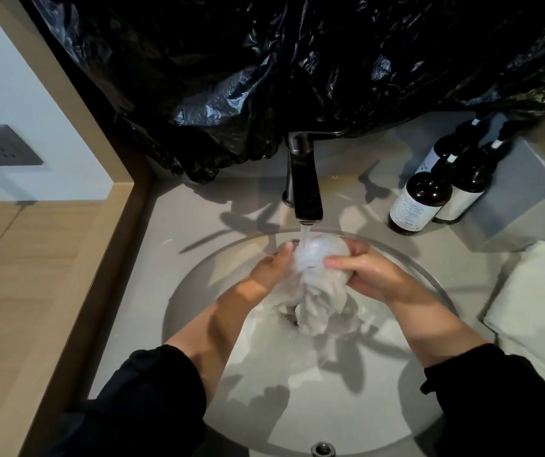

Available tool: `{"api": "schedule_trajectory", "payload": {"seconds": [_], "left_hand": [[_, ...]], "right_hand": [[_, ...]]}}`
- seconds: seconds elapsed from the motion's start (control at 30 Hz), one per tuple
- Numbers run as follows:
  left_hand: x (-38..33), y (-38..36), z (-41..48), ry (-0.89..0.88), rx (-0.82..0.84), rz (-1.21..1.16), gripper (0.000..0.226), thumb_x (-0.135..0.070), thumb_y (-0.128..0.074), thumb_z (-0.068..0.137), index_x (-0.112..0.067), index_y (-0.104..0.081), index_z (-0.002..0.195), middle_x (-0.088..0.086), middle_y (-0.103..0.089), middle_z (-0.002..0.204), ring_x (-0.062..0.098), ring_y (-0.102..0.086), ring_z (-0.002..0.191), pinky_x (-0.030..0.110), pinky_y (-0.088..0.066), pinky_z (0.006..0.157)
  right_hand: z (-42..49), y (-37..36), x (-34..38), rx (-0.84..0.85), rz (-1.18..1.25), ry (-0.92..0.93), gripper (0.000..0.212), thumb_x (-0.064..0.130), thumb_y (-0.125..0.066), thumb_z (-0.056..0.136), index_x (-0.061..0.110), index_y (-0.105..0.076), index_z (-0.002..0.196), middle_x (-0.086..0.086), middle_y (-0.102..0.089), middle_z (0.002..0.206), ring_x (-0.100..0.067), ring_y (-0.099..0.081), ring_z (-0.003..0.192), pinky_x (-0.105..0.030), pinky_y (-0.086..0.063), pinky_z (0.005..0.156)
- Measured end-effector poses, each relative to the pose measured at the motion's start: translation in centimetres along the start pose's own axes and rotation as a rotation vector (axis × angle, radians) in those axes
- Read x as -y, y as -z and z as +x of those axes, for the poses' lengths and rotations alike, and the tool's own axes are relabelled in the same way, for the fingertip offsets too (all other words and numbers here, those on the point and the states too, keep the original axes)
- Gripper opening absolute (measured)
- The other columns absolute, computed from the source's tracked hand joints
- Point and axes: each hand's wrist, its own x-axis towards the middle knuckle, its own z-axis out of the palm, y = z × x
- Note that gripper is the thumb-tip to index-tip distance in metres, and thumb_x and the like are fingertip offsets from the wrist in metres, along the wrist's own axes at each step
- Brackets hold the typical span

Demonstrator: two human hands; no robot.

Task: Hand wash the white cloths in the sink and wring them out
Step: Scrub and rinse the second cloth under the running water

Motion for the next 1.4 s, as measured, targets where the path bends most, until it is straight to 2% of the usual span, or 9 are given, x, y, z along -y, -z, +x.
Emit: {"api": "schedule_trajectory", "payload": {"seconds": [0.1, 0.2, 0.37, 0.57, 0.7, 0.97, 1.13, 1.27, 1.4], "left_hand": [[2.2, -0.4, -0.1, 0.036, 0.109, 0.062, 0.031, -0.043, -0.033, 0.102, -0.027, -0.053, 0.119, -0.007, -0.042, 0.117, 0.009, -0.035, 0.114, 0.009, -0.031, 0.088], [3.1, -0.5, -0.2, 0.092, -0.008, 0.017, 0.037, -0.069, -0.048, 0.081, -0.032, -0.055, 0.082, -0.013, -0.056, 0.085, 0.015, -0.052, 0.094, 0.023, -0.040, 0.083], [0.9, -0.4, 0.8, 0.180, -0.151, -0.706, 0.050, -0.057, -0.053, 0.088, -0.012, -0.064, 0.108, 0.009, -0.070, 0.100, 0.029, -0.064, 0.101, 0.044, -0.049, 0.094], [-2.4, -2.7, 0.7, 0.145, -0.117, -0.468, 0.055, -0.052, -0.034, 0.099, -0.008, -0.056, 0.124, 0.000, -0.062, 0.100, 0.014, -0.060, 0.084, 0.027, -0.049, 0.075], [-3.2, -2.9, 0.4, 0.137, -0.130, -0.237, 0.036, -0.044, -0.042, 0.099, -0.019, -0.059, 0.078, -0.002, -0.052, 0.068, 0.010, -0.049, 0.058, 0.017, -0.042, 0.046], [2.2, 2.8, 0.7, -0.042, -0.085, 0.540, 0.039, -0.018, -0.056, 0.095, -0.005, -0.054, 0.132, 0.013, -0.054, 0.135, 0.027, -0.049, 0.126, 0.028, -0.036, 0.103], [7.9, 2.7, 2.0, -0.105, -0.002, 0.965, 0.075, -0.044, -0.069, 0.080, -0.021, -0.037, 0.144, 0.003, -0.043, 0.143, 0.025, -0.036, 0.134, 0.034, -0.028, 0.112], [9.8, 0.8, 1.9, -0.097, 0.074, 1.437, 0.094, -0.060, -0.069, 0.073, -0.023, -0.023, 0.147, 0.003, -0.034, 0.137, 0.024, -0.035, 0.125, 0.037, -0.035, 0.106], [10.1, 0.7, 2.6, 0.099, -0.010, 0.897, 0.066, -0.032, -0.073, 0.078, -0.019, -0.043, 0.136, 0.005, -0.050, 0.128, 0.024, -0.048, 0.116, 0.028, -0.041, 0.093]], "right_hand": [[-0.9, 0.2, 1.3, -0.019, 0.144, 0.050, 0.025, -0.002, -0.063, 0.076, 0.010, -0.078, 0.091, -0.013, -0.073, 0.093, -0.024, -0.071, 0.087, -0.033, -0.057, 0.080], [-1.6, 0.0, 2.3, -0.024, 0.200, 0.055, 0.029, 0.007, -0.050, 0.086, 0.000, -0.071, 0.104, -0.022, -0.068, 0.108, -0.030, -0.066, 0.101, -0.036, -0.053, 0.091], [-1.5, 0.6, 1.0, -0.365, 0.172, 0.151, 0.039, 0.033, -0.060, 0.090, 0.004, -0.061, 0.116, -0.005, -0.073, 0.100, -0.016, -0.068, 0.096, -0.028, -0.052, 0.089], [1.2, -5.1, -0.9, -0.804, 0.020, 0.170, 0.045, 0.030, -0.056, 0.096, 0.018, -0.047, 0.054, 0.006, -0.041, 0.041, -0.015, -0.038, 0.038, -0.021, -0.034, 0.042], [2.3, -4.5, -1.8, -0.890, -0.316, 0.122, 0.052, 0.035, -0.051, 0.096, 0.017, -0.038, 0.048, 0.004, -0.037, 0.044, -0.016, -0.037, 0.044, -0.028, -0.034, 0.053], [0.8, 2.4, -2.9, -0.566, -1.228, -0.314, 0.022, 0.027, -0.048, 0.092, 0.016, -0.065, 0.083, -0.010, -0.067, 0.090, -0.031, -0.061, 0.088, -0.029, -0.041, 0.070], [1.7, 0.7, -5.2, -0.377, -1.669, -0.069, 0.049, 0.043, -0.046, 0.095, 0.011, -0.048, 0.132, -0.011, -0.053, 0.127, -0.028, -0.047, 0.117, -0.034, -0.038, 0.098], [1.5, -1.6, -8.7, -0.209, -1.782, -0.285, 0.078, 0.070, -0.048, 0.082, 0.025, -0.029, 0.143, -0.004, -0.041, 0.138, -0.026, -0.041, 0.125, -0.042, -0.036, 0.100], [2.4, -1.0, -10.4, -0.262, -1.897, -0.273, 0.054, 0.062, -0.043, 0.089, 0.035, -0.041, 0.136, 0.000, -0.048, 0.130, -0.021, -0.046, 0.118, -0.040, -0.042, 0.091]]}}
